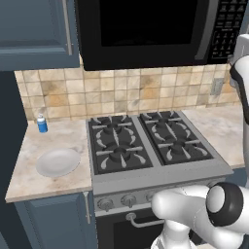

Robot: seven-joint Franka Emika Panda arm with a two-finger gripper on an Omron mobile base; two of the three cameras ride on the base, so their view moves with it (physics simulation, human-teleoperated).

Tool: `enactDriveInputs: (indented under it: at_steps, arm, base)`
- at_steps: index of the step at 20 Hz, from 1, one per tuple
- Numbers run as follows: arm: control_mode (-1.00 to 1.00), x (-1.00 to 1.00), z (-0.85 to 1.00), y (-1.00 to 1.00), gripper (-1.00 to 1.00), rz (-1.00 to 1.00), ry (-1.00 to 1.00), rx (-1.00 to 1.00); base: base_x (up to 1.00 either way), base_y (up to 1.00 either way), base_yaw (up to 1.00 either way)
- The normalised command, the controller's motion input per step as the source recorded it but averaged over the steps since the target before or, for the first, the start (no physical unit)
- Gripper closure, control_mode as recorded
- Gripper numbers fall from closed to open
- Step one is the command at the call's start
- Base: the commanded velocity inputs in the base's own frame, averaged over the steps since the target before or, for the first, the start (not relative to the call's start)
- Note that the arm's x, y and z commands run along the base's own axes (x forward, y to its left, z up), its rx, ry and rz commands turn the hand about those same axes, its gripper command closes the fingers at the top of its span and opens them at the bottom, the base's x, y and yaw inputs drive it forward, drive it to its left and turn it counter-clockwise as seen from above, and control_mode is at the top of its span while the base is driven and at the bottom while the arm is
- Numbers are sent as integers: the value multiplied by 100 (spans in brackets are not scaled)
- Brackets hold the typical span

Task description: Pick the mushroom from the counter and place it in the microwave. Then turn on the microwave.

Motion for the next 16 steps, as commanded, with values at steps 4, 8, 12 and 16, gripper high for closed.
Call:
enactDriveInputs:
  at_steps: [4, 8, 12, 16]
  arm:
    - [-100, 10, -3, -5, 100, 0, -1, 1]
    - [-100, 10, -1, -6, 100, 0, 0, 1]
    - [-100, 9, 0, -6, 100, 0, 0, 1]
    - [-100, 8, -1, -5, 100, 0, 0, 1]
  base:
    - [0, 0, 0]
    - [0, 0, 0]
    - [0, 0, 0]
    - [0, 0, 0]
